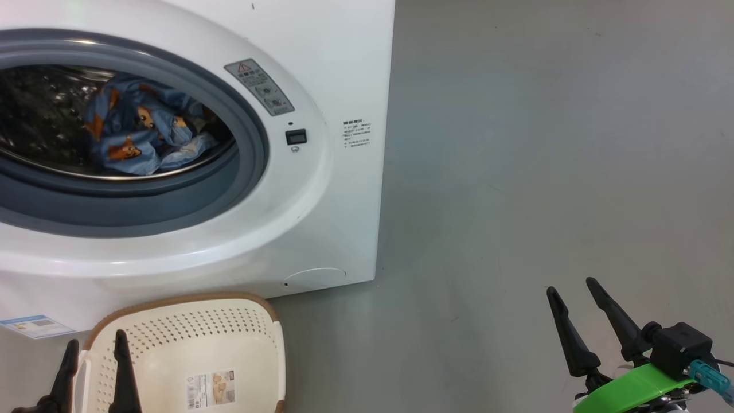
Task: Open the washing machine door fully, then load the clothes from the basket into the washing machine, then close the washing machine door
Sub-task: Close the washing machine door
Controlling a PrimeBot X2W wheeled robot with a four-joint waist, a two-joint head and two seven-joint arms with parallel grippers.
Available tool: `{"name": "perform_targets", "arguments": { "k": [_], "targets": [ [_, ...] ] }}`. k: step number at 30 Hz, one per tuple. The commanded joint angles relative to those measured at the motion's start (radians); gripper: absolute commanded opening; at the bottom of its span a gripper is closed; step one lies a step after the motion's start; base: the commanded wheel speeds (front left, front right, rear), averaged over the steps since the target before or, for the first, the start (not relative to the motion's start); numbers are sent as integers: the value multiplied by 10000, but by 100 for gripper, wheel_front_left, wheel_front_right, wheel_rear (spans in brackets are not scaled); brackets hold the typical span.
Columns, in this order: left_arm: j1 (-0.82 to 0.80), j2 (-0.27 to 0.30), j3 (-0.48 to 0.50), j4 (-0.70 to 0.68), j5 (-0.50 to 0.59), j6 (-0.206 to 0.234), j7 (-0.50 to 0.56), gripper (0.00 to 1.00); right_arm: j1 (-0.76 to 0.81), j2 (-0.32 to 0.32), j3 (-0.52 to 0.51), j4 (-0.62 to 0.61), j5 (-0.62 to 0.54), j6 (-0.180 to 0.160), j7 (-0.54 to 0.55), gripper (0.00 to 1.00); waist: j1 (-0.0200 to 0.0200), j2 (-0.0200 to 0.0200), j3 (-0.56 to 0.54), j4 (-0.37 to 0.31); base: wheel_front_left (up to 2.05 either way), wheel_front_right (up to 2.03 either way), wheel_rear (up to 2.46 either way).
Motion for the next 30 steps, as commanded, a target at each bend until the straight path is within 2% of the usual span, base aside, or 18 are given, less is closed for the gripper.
{"name": "perform_targets", "arguments": {
  "k": [1, 8, 22, 30],
  "targets": [
    [-27, 129, 320, -263, 24, -30, -51, 100, -7, -132, 128, -243, 25, 14, -48, 100, 0, 0, -11, 2, 0, 0, 0],
    [-23, 112, 346, -197, 188, -30, -51, 100, 13, -157, 159, -222, 53, 14, -48, 100, 0, 0, -98, 41, -49, 49, 0],
    [132, 101, 308, -277, 139, -30, -51, 100, 33, -185, 257, -181, 96, 14, -48, 100, 0, 0, -233, 73, -147, 147, 0],
    [158, 100, 208, -382, 62, -11, -51, 100, 66, -216, 259, -181, 106, 14, -48, 100, 0, 0, -253, 180, -61, 61, 0]
  ]
}}
